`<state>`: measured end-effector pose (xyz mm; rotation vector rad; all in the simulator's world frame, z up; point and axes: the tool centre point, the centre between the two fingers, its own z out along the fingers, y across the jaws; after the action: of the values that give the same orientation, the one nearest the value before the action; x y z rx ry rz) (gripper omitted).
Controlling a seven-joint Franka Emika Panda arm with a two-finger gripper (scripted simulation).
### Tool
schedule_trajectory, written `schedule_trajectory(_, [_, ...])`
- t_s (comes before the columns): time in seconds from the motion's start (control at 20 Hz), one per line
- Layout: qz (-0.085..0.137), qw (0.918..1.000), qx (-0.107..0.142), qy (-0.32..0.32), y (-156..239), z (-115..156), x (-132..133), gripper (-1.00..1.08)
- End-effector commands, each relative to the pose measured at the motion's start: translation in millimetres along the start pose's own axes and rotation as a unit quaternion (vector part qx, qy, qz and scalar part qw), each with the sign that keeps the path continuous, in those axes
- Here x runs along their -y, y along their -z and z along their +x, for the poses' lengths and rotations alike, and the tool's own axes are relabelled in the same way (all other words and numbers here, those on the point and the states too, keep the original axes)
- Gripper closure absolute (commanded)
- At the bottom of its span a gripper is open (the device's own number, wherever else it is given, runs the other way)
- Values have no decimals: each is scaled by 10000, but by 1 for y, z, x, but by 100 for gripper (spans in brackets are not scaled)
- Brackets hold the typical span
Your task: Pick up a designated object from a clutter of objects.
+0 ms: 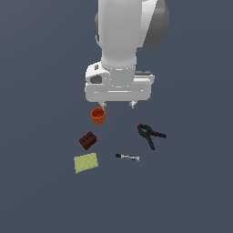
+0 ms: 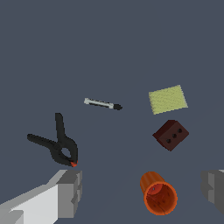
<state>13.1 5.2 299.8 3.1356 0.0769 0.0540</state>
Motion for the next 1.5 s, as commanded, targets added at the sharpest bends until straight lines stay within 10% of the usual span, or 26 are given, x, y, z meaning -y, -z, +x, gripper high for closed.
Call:
schedule_trajectory(0.0, [-29,9997,19,233,-18,2,12,-92])
schedule_trajectory(0.85, [-18,9644,137,2643,-188,-28,147,-92])
schedule_trajectory(1.45, [81,9456,153,3250,-228,-52,182,-92])
